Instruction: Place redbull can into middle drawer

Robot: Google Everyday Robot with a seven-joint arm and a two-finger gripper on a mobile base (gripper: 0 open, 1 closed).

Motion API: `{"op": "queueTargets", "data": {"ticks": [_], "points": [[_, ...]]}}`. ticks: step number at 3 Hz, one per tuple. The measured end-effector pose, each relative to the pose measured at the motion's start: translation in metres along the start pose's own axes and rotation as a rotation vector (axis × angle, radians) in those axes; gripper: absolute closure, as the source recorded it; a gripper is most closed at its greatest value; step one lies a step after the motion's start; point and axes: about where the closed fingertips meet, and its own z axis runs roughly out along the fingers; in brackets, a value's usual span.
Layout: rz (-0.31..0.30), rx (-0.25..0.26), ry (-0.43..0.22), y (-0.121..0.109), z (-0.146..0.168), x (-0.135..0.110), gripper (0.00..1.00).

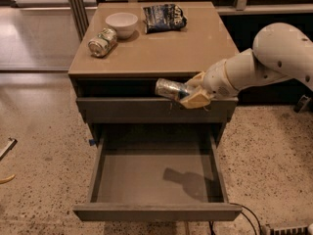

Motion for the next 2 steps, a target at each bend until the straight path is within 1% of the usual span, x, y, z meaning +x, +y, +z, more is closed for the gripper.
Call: {"op": "queueTargets", "data": {"ticks": [1,2], "points": [[0.019,-0.107,0.056,0.024,0.055,0.048,1.00],[0.020,-0.217,0.133,0.044,0.126,0.096,1.00]]}}
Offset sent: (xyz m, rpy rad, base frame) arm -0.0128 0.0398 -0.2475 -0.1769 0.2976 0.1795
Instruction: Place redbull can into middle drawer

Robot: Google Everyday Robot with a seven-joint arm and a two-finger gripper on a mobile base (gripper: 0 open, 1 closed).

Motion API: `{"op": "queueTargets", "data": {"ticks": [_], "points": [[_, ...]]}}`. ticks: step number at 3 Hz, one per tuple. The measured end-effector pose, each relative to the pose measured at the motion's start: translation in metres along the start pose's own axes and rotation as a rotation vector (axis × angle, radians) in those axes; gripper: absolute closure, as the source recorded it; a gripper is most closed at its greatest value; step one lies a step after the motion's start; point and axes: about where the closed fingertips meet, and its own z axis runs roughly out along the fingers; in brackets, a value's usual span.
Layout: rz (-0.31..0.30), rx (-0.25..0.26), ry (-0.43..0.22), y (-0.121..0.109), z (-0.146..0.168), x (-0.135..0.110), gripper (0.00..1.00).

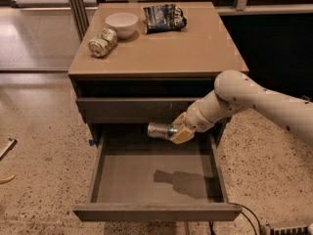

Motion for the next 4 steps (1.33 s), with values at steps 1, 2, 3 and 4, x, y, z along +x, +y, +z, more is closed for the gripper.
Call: {"op": "queueTargets", "data": {"ticks": [1,2,3,4], "points": [[-0.004,-0.004,-0.002,0.001,0.001,-0.001,1.00],[-0.006,-0.049,0.007,0.010,0.031,0.002,1.00],[0.024,-0.113,0.002,0.028,0.078,0.022,1.00],[0.067,-0.149,-0.061,0.040,0.128,0.043,1.00]]}}
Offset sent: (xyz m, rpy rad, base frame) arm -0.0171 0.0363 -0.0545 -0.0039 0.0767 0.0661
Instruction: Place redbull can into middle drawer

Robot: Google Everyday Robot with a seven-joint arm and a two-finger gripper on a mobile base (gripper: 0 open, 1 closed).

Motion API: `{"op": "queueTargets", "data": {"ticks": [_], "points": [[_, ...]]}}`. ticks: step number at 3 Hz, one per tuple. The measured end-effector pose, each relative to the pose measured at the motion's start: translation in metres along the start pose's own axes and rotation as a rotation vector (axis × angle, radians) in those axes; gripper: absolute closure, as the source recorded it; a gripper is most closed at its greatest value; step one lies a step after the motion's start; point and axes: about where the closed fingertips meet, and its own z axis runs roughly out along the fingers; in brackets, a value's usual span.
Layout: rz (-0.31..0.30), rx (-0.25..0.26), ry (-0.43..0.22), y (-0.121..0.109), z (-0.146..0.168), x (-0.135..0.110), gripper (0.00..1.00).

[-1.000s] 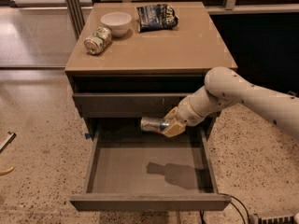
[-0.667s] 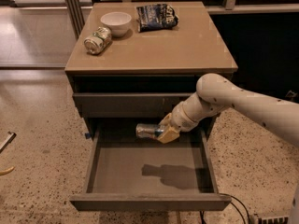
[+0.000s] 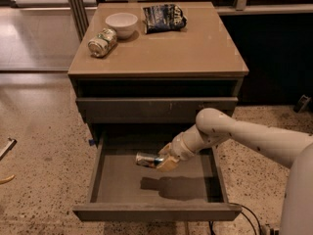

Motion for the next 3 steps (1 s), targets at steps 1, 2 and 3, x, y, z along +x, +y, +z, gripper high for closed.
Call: {"op": "queueTargets", "data": {"ticks": [1,2,3], "points": [[0.069,0.022,-0.091,-0.010,0.045,0.030,1.00],[0.145,0.068,-0.161,-0.024,0.080,0.059,1.00],[0.194,0.098,-0.157,-0.034,0.106,0.078,0.81]]}}
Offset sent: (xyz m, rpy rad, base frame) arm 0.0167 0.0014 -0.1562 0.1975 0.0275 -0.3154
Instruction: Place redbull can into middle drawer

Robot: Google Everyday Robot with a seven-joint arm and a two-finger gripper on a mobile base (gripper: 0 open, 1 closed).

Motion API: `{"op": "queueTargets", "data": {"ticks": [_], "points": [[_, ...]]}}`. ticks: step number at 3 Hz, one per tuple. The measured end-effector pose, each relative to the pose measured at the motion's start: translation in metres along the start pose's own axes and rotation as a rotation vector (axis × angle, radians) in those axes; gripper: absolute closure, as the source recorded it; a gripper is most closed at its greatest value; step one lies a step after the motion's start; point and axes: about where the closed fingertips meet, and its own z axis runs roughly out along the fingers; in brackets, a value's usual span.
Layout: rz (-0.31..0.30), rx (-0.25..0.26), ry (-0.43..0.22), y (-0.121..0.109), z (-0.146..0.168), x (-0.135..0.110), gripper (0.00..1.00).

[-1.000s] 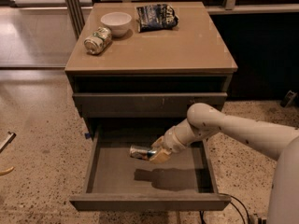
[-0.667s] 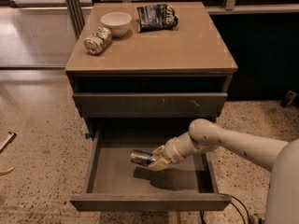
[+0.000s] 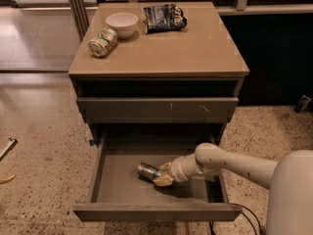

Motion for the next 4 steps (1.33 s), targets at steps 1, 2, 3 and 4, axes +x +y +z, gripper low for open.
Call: {"op": "queueTargets", "data": {"ticks": [1,2,3,4], "points": [[0.019,0.050,-0.009,-0.006,0.006,0.009,0.58],[0.001,0.113,-0.036,-0.009,-0.005,0.002,0.35],[-0.018,0.152,-0.060,-0.010,-0.015,-0.006,0.11],[-0.018,0.153,-0.061,-0.010,-0.015,-0.006,0.00]]}}
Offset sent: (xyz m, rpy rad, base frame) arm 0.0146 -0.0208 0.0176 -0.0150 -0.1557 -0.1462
